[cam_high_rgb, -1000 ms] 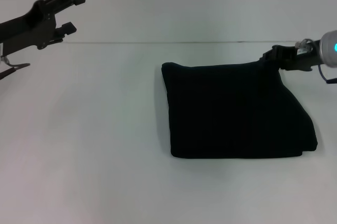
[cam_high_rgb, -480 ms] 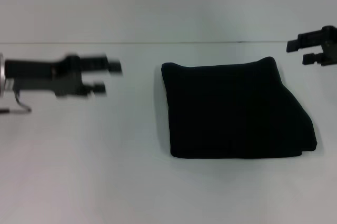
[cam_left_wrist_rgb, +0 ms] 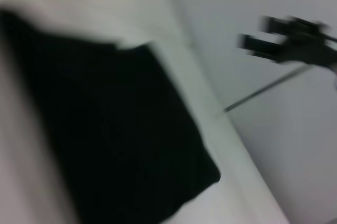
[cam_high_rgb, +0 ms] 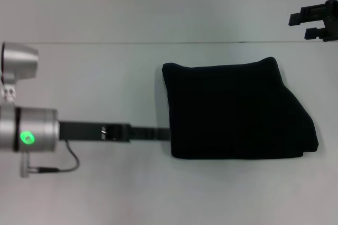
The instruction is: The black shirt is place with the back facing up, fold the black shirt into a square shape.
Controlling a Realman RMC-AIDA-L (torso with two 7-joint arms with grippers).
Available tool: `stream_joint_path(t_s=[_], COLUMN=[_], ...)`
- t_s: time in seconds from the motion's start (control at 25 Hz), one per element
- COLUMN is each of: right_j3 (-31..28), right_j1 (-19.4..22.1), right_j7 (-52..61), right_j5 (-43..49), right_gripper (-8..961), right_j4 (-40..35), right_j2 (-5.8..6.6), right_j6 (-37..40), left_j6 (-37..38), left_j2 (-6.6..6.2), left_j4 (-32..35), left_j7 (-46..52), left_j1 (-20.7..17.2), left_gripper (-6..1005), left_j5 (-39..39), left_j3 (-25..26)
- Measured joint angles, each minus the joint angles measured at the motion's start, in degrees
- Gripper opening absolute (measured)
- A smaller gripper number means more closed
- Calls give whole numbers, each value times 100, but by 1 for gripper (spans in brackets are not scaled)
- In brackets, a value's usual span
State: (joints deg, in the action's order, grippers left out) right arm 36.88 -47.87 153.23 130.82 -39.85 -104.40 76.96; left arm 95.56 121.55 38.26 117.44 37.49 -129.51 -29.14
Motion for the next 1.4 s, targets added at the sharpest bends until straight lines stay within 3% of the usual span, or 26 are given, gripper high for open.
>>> stream_joint_path(t_s=[0.08,0.2,0.36,0.52,0.8,1.4], right_j3=[-25,-51,-55,-61,-61,-81], right_j1=[-8,-23,-24,-24,-26,14], right_j7=[-1,-3,-4,-7,-61,-67], right_j5=[-25,-34,-37,-75,-132,-174], right_gripper=[692,692,692,692,693,691], right_j4=[22,34,35,38,47,48], right_j2=[-2,-9,-12,-16,-30,-55], right_j6=[-18,-29,-67,-100,-124,-140], left_j6=[-146,-397,-604,-1150,-2023,-2679], left_j2=[144,113,41,-1,-62,-32], left_j4=[3,-203,-495,-814,-1244,-1540], left_j7=[-706,-803,802,2117,2623,2973], left_j1=[-55,39,223,441,583,782], left_gripper=[918,917,916,822,796,784], left_j5=[71,54,65,-72,-121,-127], left_j3=[-67,-289,-398,-812,-909,-1031])
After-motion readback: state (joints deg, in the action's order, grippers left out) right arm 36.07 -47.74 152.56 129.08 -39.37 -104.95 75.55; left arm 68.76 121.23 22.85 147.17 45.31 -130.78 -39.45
